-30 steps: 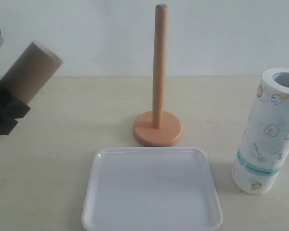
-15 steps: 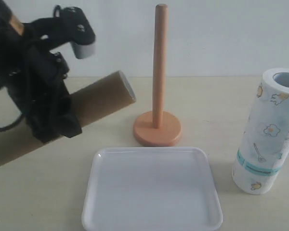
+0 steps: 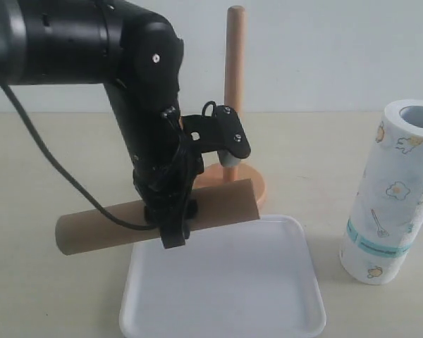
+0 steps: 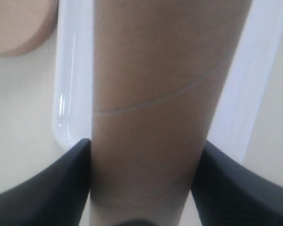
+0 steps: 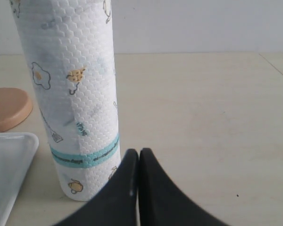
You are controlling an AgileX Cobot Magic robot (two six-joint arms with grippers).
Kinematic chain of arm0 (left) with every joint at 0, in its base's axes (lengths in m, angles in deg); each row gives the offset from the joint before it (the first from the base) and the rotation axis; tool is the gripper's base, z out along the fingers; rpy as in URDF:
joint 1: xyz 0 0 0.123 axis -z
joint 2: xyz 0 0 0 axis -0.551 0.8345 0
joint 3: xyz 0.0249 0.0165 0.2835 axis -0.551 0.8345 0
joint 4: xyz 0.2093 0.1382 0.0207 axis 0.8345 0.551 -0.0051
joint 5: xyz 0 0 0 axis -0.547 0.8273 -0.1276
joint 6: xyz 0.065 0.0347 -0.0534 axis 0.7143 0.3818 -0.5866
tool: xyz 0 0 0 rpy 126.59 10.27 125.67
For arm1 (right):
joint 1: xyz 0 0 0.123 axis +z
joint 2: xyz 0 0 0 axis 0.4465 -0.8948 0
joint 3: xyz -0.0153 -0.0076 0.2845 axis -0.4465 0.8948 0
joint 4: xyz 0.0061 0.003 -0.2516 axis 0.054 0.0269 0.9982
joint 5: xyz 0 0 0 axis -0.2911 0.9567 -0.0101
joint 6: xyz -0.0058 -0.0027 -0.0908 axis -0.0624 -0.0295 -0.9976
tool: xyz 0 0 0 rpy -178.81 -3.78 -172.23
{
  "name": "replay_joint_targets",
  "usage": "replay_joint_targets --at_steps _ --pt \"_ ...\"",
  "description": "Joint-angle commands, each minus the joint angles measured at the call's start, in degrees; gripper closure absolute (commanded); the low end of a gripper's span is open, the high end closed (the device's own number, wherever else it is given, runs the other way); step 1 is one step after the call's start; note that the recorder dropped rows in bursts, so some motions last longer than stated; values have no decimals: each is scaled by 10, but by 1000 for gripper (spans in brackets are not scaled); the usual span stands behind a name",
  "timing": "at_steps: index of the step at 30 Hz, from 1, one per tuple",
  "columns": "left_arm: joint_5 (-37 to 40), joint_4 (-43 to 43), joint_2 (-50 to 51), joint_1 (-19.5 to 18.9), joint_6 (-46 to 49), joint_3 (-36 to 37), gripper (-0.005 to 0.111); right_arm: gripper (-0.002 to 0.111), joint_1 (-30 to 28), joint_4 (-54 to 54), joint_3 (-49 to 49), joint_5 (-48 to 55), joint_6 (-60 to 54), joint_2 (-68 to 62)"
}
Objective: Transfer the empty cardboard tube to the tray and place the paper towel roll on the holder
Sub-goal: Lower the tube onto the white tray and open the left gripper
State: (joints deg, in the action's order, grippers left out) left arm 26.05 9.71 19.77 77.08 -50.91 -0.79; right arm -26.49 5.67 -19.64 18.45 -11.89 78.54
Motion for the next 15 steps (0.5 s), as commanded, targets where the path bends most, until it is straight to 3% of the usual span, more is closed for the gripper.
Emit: replay_joint_targets --at_steps 1,7,12,15 --pt "-31 -11 34 3 2 -21 103 108 1 -2 0 -3 -3 2" --pt "-62 -56 67 4 -21 -40 103 108 1 -2 0 -3 -2 2" --pt "-40 -80 88 6 -26 -66 102 108 1 -2 0 -3 -3 2" --pt "-20 -72 100 17 -22 -78 91 108 1 -2 0 -3 -3 2"
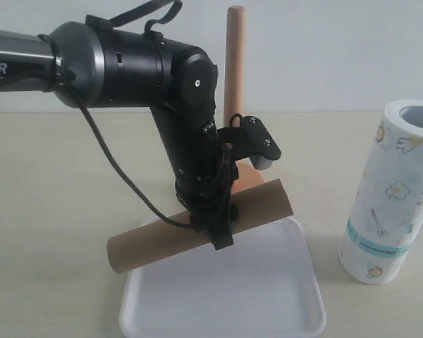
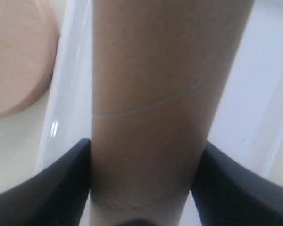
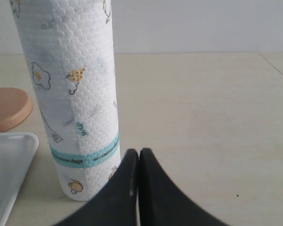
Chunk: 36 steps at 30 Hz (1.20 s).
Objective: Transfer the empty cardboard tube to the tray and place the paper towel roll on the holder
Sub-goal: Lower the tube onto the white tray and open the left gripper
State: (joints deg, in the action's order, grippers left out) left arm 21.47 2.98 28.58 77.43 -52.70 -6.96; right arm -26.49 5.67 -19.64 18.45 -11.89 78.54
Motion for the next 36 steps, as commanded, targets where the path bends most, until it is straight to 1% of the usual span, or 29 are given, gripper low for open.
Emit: replay_joint_targets --at_steps 1,3,5,7,10,16,19,21,24,27,31,36 --pt "25 -1 15 19 -1 -19 85 108 1 -2 0 -3 -3 2" --pt "25 22 25 31 -1 -22 72 108 1 -2 0 -3 -2 2" --pt "25 55 33 43 -1 -23 62 108 1 -2 0 -3 -2 2" --pt "25 66 42 51 -3 -23 58 108 1 -2 0 -3 -2 2" --pt "24 68 53 52 -6 -23 58 108 1 -2 0 -3 -3 2" --pt "11 71 56 52 -49 -29 58 108 1 -2 0 -3 -3 2" --pt "15 65 56 52 -58 -35 46 108 1 -2 0 -3 -1 2" --pt "21 67 56 53 -74 -41 36 108 1 -2 0 -3 -1 2" --pt "27 68 56 53 -81 -41 29 108 1 -2 0 -3 -3 2" --pt "37 68 55 53 -81 -41 28 108 1 -2 0 -7 -3 2" --pt "72 72 42 53 -79 -41 30 108 1 -2 0 -5 -3 2" --pt "97 92 -5 53 -81 -41 31 108 1 -2 0 -5 -3 2"
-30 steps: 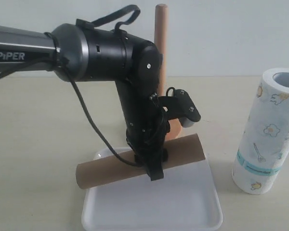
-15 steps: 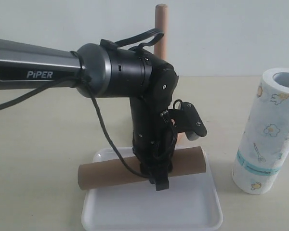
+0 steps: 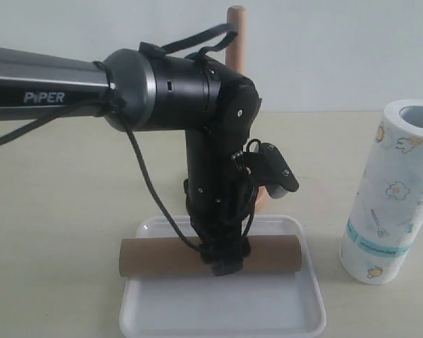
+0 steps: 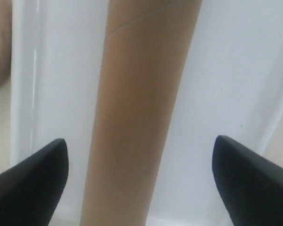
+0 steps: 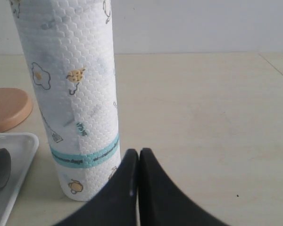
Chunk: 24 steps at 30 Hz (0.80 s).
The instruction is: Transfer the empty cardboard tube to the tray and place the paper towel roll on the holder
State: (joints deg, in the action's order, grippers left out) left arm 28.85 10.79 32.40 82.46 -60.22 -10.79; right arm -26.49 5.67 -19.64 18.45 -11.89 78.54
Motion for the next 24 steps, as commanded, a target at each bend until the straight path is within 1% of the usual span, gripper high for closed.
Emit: replay_joint_targets --at_steps 1,2,5,9,10,17,24 --pt "29 20 -57 3 -9 -3 34 108 1 -2 0 -5 -3 2" --pt "37 21 -68 3 -13 -3 37 108 1 -2 0 -5 -3 2" --pt "52 28 -112 3 -30 -3 58 108 1 -2 0 -5 -3 2" --pt "52 45 -178 3 -30 -3 96 108 1 -2 0 -5 -3 2" --pt "52 45 -195 3 -27 -3 102 108 1 -2 0 -5 -3 2" --pt "52 38 -287 3 -27 -3 103 108 1 -2 0 -5 -3 2" --pt "52 38 -321 3 -27 -3 103 108 1 -2 0 -5 -3 2"
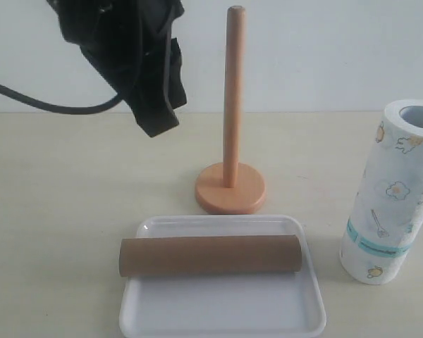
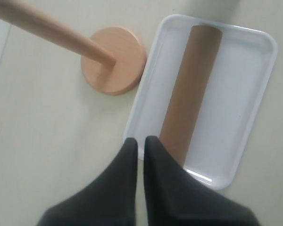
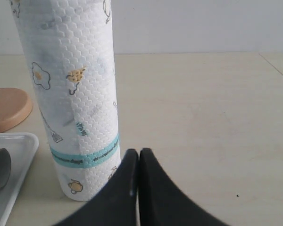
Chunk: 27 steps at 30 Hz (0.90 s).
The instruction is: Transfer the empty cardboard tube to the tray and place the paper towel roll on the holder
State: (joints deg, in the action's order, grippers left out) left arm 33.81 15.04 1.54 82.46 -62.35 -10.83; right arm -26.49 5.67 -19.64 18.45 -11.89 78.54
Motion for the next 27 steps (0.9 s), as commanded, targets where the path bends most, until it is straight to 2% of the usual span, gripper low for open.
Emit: replay_joint_targets --at_steps 1,8,11,12,13,14,15,18,22,24,27 --pt "2 -5 -13 3 -6 -2 103 108 1 -2 0 -5 -3 2" --pt "2 -5 -15 3 -9 -2 103 108 1 -2 0 -5 -3 2" --pt "-8 15 -51 2 -16 12 103 108 1 -2 0 -5 -3 2" --pt "-46 20 -65 0 -27 20 103 108 1 -2 0 -5 -3 2" --pt "-127 22 -99 -10 -47 40 103 108 1 -2 0 -5 -3 2" --pt "-173 22 -118 -18 -59 55 103 108 1 -2 0 -5 -3 2" --pt "-255 22 -152 -37 -81 93 103 108 1 -2 0 -5 -3 2" --pt "-399 17 -246 -104 -128 220 103 108 1 -2 0 -5 -3 2" --pt "-574 -31 -419 -214 -185 479 103 108 1 -2 0 -5 -3 2" --pt "-629 -40 -482 -246 -190 569 103 108 1 -2 0 -5 -3 2" --pt "-671 -40 -577 -287 -218 683 103 108 1 -2 0 -5 -3 2"
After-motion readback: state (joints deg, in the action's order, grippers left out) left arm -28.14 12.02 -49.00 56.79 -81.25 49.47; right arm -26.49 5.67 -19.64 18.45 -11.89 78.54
